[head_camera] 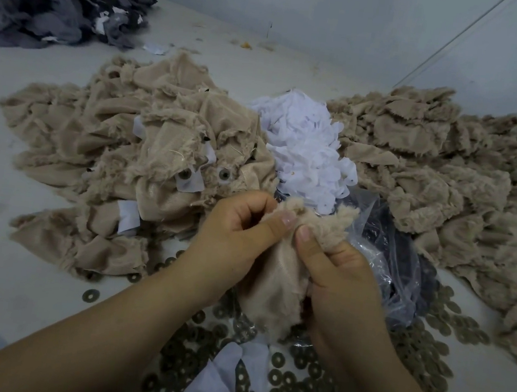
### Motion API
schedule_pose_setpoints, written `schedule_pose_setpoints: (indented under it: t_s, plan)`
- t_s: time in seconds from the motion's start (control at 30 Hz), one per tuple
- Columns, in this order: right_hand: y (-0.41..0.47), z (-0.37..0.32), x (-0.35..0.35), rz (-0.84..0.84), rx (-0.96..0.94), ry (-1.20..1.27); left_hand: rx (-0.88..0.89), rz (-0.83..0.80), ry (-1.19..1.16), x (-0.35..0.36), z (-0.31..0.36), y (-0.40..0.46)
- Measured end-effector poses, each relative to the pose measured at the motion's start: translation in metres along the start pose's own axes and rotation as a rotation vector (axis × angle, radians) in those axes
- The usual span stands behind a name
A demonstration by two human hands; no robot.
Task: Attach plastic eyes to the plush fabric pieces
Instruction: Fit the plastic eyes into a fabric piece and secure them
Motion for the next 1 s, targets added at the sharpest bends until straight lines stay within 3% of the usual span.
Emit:
schedule_pose_setpoints:
  t_s: [0.13, 0.37, 0.5, 0.7, 0.83, 1.0]
  plan:
    - [-0.002, -0.001, 0.001, 0.038, -0.051, -0.035, 0.071, 0.031, 0.085, -0.002, 0.003, 0.002]
    - [-0.003, -0.003, 0.01, 0.008, 0.142, 0.336, 0.156, 0.051, 0.089, 0.001, 0.0, -0.001]
    - [-0.004, -0.003, 0.014, 0.006, 0.217, 0.421, 0.193, 0.054, 0.091, 0.003, 0.0, -0.003]
    - [-0.005, -0.004, 0.014, -0.002, 0.307, 0.448, 0.178, 0.072, 0.085, 0.006, -0.001, -0.004]
    - [-0.007, -0.006, 0.014, 0.013, 0.263, 0.38, 0.222, 0.09, 0.196, 0.007, 0.001, -0.005]
    - [-0.008, -0.009, 0.015, -0.007, 0.217, 0.369, 0.169, 0.064, 0.149, 0.009, 0.003, -0.005]
Point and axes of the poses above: each hand's wrist, its own y-axis towards the middle knuckle, its own x-axis out of the palm, z = x × y, the point moved 2 cm from there along y, towards the middle knuckle, and after that the axes turned 4 degrees about y, right-handed, at the moved point
